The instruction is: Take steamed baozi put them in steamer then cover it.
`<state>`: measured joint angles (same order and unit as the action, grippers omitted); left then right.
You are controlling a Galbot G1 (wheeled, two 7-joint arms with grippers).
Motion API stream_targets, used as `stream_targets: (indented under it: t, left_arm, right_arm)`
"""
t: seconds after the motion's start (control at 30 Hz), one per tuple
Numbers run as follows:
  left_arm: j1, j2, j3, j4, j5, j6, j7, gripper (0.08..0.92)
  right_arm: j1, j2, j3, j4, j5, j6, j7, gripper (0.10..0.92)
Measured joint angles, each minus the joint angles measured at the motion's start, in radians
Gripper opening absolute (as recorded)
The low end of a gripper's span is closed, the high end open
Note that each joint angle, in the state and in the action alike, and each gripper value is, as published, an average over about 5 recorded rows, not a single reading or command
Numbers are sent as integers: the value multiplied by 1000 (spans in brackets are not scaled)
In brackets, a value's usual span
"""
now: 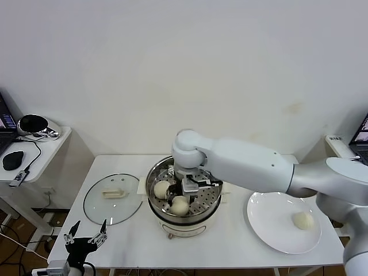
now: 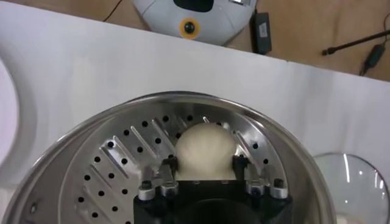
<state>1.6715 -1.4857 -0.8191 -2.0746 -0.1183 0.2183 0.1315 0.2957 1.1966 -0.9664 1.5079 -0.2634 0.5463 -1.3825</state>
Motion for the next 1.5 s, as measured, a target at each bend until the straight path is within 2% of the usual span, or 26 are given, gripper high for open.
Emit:
stream_targets:
  t: [0.13,0.4,0.83,1.1,1.5]
  left_arm:
    - [-6,0,5,4,0,1,3,823]
    - [0,12,2,-1,-8,6,9,823]
    - [4,23,10,-17,-15,19,22,823]
    - [19,26,19,-15,-11,19,21,823]
    - [44,17,30,-14,9,12,16,823]
  right_arm:
    - [29,-32,24,12,28,-36,-5,820]
    - [100,-141,67,22,111,-155,-17,823]
    - [102,-461,125,32,243,-625,-24,823]
    - [-60,-631,268,25,207,-766,-14,823]
    - [-380,-698,504,-59,30,-782,9,823]
